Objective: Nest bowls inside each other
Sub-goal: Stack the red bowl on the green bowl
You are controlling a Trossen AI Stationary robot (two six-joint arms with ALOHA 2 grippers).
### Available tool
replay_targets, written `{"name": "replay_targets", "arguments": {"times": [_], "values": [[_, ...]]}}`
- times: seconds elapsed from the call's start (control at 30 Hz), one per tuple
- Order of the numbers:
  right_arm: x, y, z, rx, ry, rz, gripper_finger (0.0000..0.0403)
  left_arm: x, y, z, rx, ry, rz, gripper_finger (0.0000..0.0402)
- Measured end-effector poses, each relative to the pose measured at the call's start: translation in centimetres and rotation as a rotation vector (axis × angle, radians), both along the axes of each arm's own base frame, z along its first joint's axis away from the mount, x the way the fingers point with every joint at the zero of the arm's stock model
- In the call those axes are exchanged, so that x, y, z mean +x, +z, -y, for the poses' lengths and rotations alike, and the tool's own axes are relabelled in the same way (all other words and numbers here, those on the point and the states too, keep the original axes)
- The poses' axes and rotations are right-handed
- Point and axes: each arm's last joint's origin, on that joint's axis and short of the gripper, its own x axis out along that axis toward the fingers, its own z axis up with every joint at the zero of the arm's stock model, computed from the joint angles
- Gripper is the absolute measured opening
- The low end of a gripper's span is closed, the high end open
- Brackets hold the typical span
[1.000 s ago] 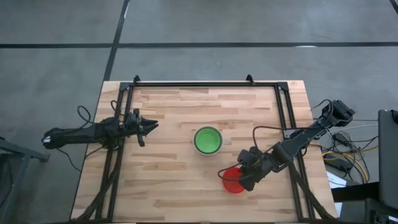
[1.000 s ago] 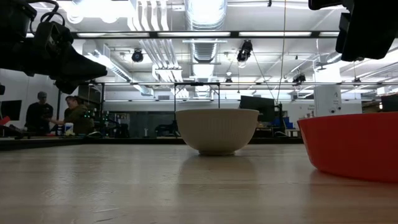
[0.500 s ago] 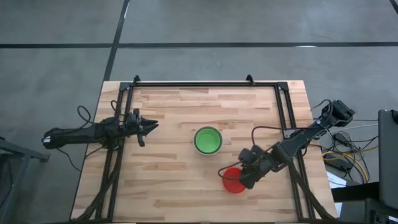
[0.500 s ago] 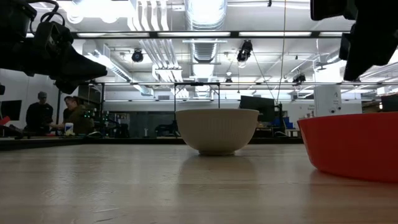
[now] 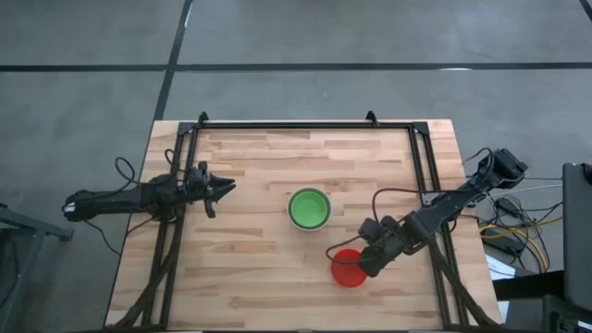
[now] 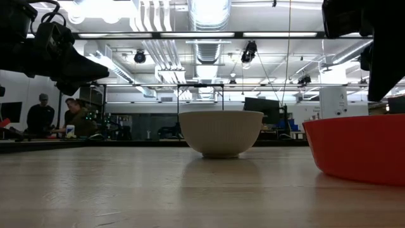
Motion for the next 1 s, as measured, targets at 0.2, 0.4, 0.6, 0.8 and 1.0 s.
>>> {"name": "replay_targets", "arguments": {"times": [0.2,0.4,0.6,0.8,1.0], "values": [[-0.3,-0.6,0.0,0.028,-0.02,-0.023,0.0253,0.0,0.0,0.0,0.0,0.0,0.0,0.0083],[-0.3,-1.3,-0.4,0.068,-0.016,0.013,0.0254,0.0,0.0,0.0,0.0,0.0,0.0,0.0083],[-0.4,-1.4,-0.6,0.083,-0.015,0.022,0.0249,0.0,0.0,0.0,0.0,0.0,0.0,0.0083],[-0.5,-1.8,-0.8,0.099,-0.025,0.013,0.0252,0.0,0.0,0.0,0.0,0.0,0.0,0.0083],[-0.2,-2.9,-1.2,0.087,-0.02,-0.017,0.0246,0.0,0.0,0.0,0.0,0.0,0.0,0.0083]]}}
